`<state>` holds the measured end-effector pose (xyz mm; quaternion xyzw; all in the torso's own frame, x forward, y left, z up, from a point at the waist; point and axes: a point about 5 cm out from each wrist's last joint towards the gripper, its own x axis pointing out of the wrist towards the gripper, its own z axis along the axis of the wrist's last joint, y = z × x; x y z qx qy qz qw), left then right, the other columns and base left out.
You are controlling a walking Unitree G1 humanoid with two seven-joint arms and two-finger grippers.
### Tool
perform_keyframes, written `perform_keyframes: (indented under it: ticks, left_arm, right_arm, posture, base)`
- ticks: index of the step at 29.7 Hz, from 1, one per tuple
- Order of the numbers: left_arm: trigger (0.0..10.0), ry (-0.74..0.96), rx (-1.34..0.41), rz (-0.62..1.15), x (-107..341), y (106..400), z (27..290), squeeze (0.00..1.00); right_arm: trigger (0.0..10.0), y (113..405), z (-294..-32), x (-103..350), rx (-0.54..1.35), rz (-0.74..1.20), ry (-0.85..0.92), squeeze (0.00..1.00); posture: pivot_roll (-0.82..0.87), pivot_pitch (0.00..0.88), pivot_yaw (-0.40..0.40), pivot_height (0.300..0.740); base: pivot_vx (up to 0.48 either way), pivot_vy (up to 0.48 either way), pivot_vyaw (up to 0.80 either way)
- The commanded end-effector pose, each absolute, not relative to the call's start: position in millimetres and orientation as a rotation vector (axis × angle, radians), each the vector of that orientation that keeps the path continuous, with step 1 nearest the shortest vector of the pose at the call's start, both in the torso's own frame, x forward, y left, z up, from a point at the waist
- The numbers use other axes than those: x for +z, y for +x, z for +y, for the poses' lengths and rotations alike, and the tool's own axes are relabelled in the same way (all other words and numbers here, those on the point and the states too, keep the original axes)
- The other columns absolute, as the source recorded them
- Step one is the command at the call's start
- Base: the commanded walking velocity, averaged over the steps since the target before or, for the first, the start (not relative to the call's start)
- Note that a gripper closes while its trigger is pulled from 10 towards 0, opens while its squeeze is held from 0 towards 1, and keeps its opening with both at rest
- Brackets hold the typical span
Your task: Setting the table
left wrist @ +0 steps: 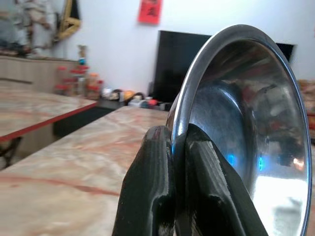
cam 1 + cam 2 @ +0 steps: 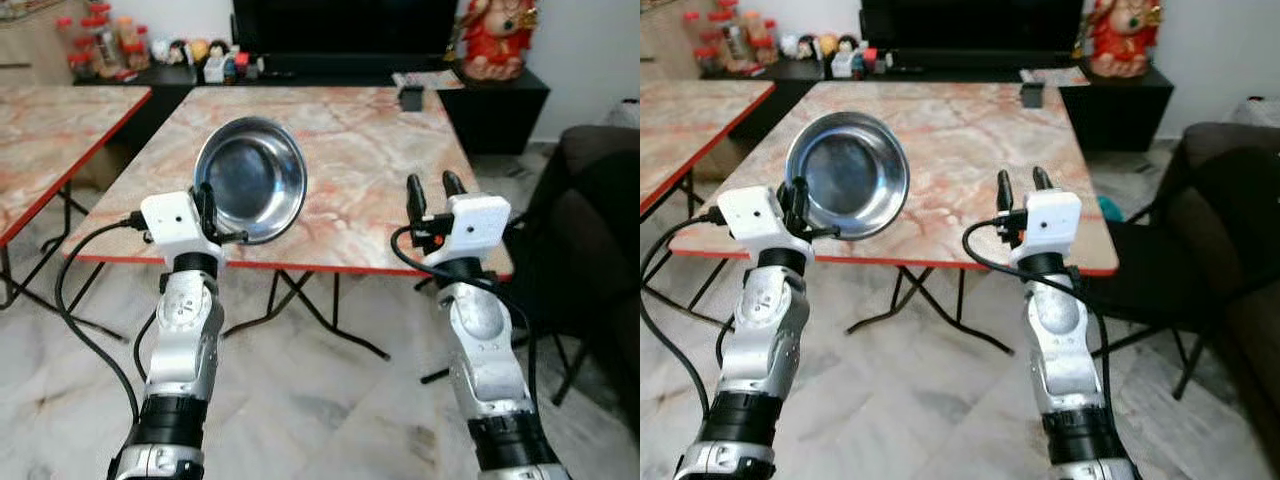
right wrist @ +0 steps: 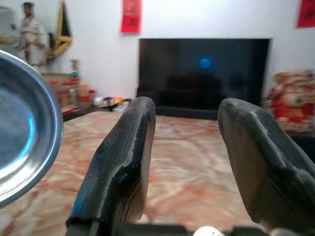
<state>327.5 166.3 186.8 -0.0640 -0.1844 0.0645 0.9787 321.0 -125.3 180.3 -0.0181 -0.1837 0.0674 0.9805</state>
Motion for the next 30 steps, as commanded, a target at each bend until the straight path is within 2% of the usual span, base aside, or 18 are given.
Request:
perform_keyframes:
  ticks: [1,30]
  left_arm:
    - [10.0,-0.132,0.121,-0.376,190.6,329.2,163.5,0.0]
    - [10.0,-0.146,0.108,-0.355,187.0,329.8,163.0,0.0]
  right_arm:
    - [10.0,322.7,-127.1,181.8,0.136,-0.368,-0.035,0.0]
    - [10.0,322.6,-124.4,179.9,0.165,-0.359,-0.019,0.0]
  posture:
    - [-0.1,0.0,0.015,0.74]
    - [-0.1,0.002,0.004,0.74]
  base:
    - [0.322,0.0,0.0]
    - [0.306,0.0,0.0]
